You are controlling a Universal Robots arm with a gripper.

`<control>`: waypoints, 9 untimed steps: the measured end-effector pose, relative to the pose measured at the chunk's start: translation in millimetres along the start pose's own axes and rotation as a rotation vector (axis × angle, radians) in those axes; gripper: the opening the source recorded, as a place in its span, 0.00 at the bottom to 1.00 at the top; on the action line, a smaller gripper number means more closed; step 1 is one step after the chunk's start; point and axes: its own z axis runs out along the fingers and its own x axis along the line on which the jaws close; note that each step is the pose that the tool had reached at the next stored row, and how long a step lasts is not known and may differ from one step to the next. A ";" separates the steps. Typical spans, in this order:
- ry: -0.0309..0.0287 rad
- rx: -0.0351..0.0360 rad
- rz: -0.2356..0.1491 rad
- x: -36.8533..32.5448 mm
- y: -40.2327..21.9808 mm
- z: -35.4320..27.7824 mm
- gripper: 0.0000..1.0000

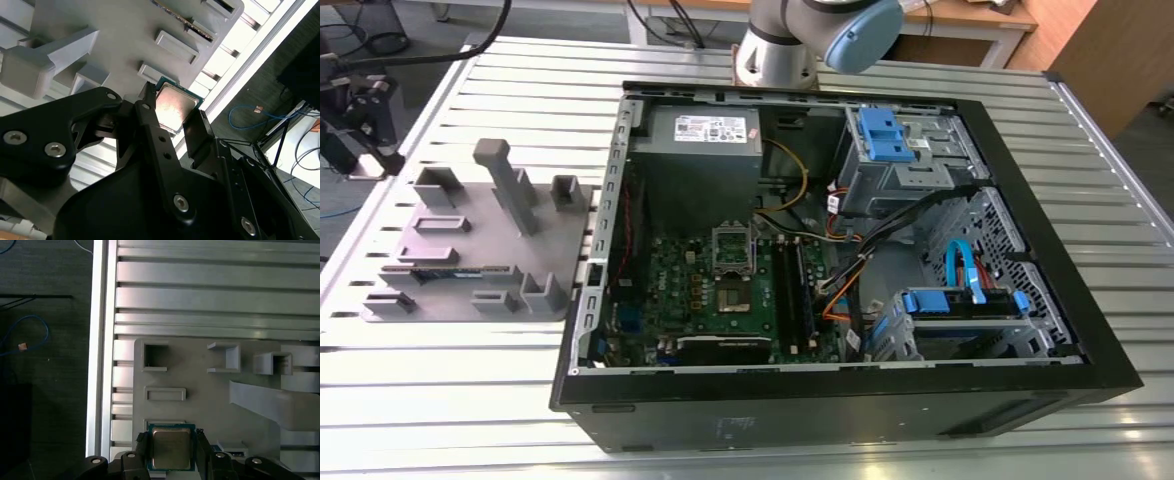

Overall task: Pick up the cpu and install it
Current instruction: 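Pick up the cpu and move it towards the insertion slot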

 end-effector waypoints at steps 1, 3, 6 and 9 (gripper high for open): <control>0.0000 0.0000 0.000 0.0 0.1 -2.4 0.47; 0.0000 -0.0001 0.000 -0.1 0.3 -7.8 0.47; -0.0001 -0.0001 0.000 -0.2 0.5 -15.8 0.47; 0.0000 0.0000 0.000 -0.2 0.8 -24.4 0.47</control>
